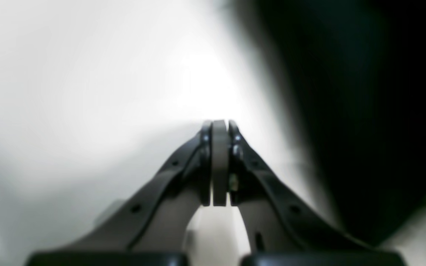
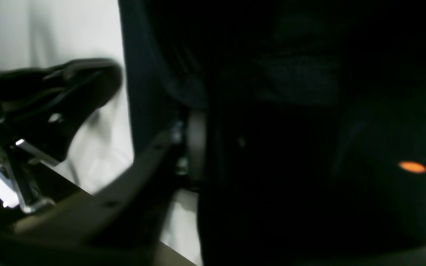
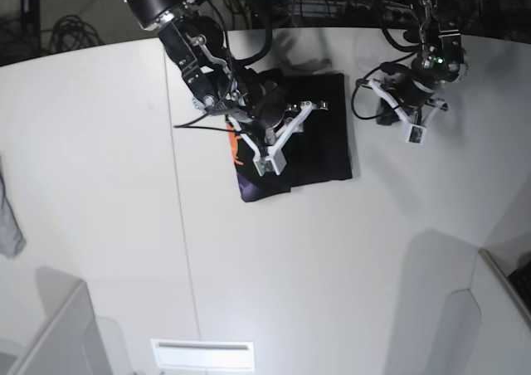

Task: Fold the T-shirt properly
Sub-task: 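Fold the held end with the right gripper over onto the stack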

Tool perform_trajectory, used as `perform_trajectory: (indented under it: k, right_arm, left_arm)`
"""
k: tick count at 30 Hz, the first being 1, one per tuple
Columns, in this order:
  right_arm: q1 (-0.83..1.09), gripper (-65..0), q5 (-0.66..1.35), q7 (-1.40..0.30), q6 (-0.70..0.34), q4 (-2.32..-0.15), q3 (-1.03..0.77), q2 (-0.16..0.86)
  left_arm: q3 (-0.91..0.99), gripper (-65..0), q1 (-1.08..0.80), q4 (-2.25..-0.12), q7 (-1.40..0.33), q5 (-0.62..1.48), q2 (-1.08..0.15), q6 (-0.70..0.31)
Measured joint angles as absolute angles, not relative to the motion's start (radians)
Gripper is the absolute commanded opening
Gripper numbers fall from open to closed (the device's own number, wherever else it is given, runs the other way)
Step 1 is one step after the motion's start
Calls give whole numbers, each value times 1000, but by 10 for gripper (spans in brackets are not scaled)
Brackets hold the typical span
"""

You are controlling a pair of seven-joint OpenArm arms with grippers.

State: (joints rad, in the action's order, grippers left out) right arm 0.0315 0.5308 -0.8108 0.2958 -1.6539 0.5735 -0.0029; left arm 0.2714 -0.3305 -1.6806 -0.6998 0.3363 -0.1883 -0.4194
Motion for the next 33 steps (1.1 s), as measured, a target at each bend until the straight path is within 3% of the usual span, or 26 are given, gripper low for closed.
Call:
perform_trajectory:
  k: [3, 5, 12, 17, 33]
  right_arm:
    - [31, -278, 538, -816, 296, -1655, 581, -4]
    - [31, -245, 539, -815, 296, -1656, 581, -3]
    - [28, -246, 538, -816, 297, -1669, 591, 0]
    - [-38, -246, 545, -815, 296, -1675, 685, -7]
    - [-189, -248, 533, -825, 296, -1486, 841, -83]
  left_arm:
    - [313, -650, -360, -1706, -701, 337, -186, -427]
    - [347, -650, -380, -1713, -699, 341, -183, -427]
    - [430, -650, -422, -1712, -703, 337, -186, -433]
    - [475, -650, -421, -1712, -703, 340, -183, -506]
    - [549, -650, -436, -1709, -703, 340, -182, -513]
